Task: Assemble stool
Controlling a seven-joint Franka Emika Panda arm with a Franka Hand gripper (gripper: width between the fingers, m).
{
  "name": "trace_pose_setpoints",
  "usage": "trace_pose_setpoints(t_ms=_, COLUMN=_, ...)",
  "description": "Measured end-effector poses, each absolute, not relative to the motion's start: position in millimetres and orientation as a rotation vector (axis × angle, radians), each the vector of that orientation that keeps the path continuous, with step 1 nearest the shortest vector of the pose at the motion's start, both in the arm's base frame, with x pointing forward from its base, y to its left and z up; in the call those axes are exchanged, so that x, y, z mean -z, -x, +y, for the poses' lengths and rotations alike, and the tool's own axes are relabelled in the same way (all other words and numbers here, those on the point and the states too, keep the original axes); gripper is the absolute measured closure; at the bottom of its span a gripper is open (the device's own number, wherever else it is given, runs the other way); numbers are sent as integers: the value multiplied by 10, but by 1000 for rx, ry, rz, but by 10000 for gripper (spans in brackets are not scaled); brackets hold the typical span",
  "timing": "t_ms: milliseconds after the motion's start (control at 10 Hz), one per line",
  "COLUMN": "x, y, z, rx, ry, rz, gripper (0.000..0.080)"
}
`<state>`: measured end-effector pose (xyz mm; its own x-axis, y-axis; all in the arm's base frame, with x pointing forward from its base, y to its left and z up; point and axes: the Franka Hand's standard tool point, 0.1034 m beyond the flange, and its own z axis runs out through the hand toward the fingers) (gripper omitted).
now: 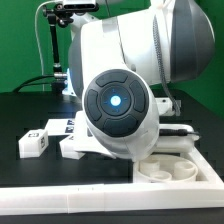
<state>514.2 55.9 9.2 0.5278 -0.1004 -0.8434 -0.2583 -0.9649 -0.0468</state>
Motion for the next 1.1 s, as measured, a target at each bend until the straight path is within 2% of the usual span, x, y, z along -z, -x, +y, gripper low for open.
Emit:
trace_pose_setpoints(t_ms=300, x=-45, y=-5133, z=560, rx=-1424, ry=2590, rz=293, gripper=151)
trace_pose_setpoints(t_ms=400, x=-44, y=-5142, z=569, rx=-1416, ry=2594, rz=288, gripper=236)
trace_pose_setpoints(t_ms=500, x=-43, y=-5143, z=570, rx=-1414, ry=2594, rz=284, gripper=236)
trace_pose_setpoints(t_ms=600, x=-41, y=-5145, z=572, rx=-1411, ry=2594, rz=278, gripper=380)
trace_pose_setpoints(t_ms=700, x=-41, y=-5147, z=573, rx=-1410, ry=2594, rz=276, gripper=476)
trace_pose_setpoints(t_ms=1100, x=-47, y=-5152, z=581, rx=-1400, ry=2596, rz=262, gripper=475)
